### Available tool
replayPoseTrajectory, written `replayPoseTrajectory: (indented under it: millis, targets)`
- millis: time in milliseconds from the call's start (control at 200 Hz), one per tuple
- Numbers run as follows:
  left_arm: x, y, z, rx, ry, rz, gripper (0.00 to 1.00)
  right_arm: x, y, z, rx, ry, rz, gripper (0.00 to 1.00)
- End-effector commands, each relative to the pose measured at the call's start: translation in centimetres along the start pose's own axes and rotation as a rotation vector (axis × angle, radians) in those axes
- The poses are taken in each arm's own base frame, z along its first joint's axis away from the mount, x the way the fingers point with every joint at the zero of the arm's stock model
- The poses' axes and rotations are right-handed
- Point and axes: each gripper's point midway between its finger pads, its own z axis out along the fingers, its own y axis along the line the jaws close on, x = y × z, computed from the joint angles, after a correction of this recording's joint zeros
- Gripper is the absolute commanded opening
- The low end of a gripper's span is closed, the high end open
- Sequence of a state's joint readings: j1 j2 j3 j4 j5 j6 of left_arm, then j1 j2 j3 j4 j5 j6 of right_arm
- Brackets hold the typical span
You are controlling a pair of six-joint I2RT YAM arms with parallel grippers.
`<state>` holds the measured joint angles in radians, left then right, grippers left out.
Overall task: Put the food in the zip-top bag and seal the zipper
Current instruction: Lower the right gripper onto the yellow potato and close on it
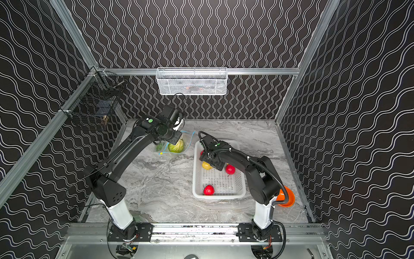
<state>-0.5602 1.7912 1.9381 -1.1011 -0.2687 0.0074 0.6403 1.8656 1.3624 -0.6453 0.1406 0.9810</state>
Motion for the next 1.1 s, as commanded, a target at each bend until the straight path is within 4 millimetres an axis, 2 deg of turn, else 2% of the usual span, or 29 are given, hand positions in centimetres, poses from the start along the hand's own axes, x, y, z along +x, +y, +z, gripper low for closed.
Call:
replayPoseTrajectory:
  millis: [0,65,90,390,460,721,891,1091]
  targets:
    - [-0.1,0.3,0.0,-0.015,-0.002,0.010,0.00,-0.2,0.4,0.5,-0.003,0.004,0.026,0.92]
    - [-0.2,0.2,-0.1,-0.011,-0.005,0.012,0.00,-0.3,0.6,0.4,-0.004,0.004,0.031,0.91]
    - [-0.2,0.2,-0.1,-0.012,-0.005,0.010,0.00,0.1,0.2,1.4,0.021,0.020,0.029,0.91]
    - [-0.1,0.4,-0.1,-0.023,-0.006,0.011,0.00,0.6,-0.6,2.5,0.071,0.040,0.026,0.87]
    - [-0.1,0.4,-0.2,-0.023,-0.007,0.011,0.00,0.6,-0.7,2.7,0.076,0.042,0.024,0.83]
    - [-0.1,0.5,-0.3,-0.026,-0.010,0.010,0.00,0.7,-1.0,2.8,0.083,0.040,0.022,0.76]
    - [-0.1,0.6,-0.1,-0.036,-0.007,0.010,0.00,0.7,-1.0,2.6,0.078,0.040,0.012,0.64]
    - [-0.1,0.7,-0.1,-0.036,-0.006,0.009,0.00,0.7,-1.1,2.3,0.073,0.034,0.006,0.60]
